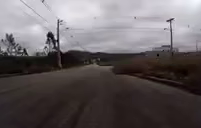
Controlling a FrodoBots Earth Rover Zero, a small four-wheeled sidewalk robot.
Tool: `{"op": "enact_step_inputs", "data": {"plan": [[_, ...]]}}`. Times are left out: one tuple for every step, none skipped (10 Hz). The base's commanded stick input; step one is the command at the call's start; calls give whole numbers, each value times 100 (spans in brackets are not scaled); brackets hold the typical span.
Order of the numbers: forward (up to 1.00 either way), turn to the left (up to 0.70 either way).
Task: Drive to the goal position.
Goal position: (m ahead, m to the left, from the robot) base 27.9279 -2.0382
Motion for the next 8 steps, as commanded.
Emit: {"op": "enact_step_inputs", "data": {"plan": [[70, 0], [70, 0], [70, 0], [70, 0], [70, 0], [70, 0], [70, 0], [70, 0]]}}
